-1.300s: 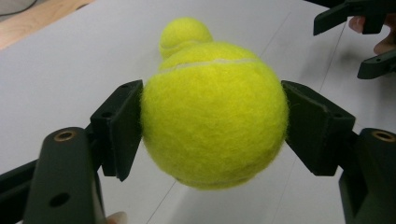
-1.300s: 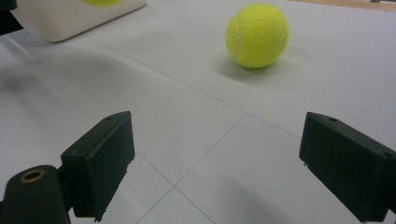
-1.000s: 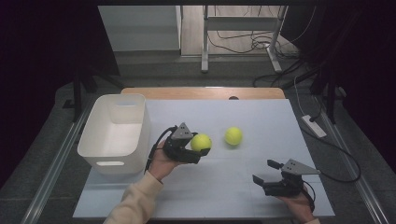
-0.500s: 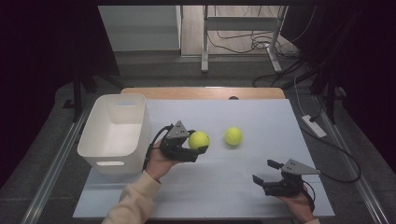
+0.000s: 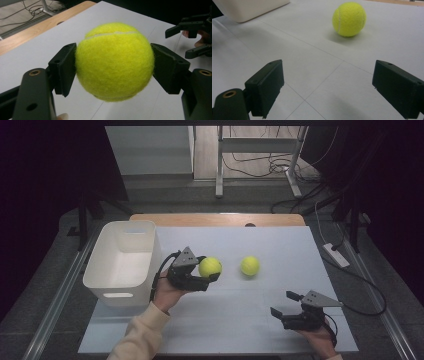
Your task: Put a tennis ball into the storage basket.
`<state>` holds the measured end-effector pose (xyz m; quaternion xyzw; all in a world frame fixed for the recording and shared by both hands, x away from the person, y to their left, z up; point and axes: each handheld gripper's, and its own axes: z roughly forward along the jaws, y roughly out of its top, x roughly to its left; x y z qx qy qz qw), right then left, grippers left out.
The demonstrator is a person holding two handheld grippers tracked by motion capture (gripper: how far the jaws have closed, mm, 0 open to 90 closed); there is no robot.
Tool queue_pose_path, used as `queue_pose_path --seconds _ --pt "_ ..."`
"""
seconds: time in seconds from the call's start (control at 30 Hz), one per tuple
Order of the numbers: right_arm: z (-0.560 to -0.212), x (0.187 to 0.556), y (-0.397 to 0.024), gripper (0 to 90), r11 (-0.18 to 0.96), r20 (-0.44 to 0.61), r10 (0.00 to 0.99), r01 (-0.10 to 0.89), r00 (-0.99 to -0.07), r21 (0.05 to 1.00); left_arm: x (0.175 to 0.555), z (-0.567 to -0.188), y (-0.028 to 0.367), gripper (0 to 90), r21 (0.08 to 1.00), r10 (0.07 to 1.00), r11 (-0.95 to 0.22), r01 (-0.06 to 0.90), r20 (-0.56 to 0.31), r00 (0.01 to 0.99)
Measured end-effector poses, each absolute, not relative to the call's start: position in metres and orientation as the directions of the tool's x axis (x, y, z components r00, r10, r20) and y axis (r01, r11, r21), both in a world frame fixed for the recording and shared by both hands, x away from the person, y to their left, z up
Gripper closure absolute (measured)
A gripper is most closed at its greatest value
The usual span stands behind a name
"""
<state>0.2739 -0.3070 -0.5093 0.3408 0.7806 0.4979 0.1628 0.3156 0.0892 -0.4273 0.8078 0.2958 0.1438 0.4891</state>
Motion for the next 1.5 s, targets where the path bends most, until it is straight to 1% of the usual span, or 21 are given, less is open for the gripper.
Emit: queue_pose_path --seconds 1.5 --pt "-0.509 0.274 -0.307 10.4 0.264 0.085 0.696 0.365 -0.713 0.893 0.312 -0.402 0.118 26.7 0.914 0.676 -0.279 0.295 -0.031 0.736"
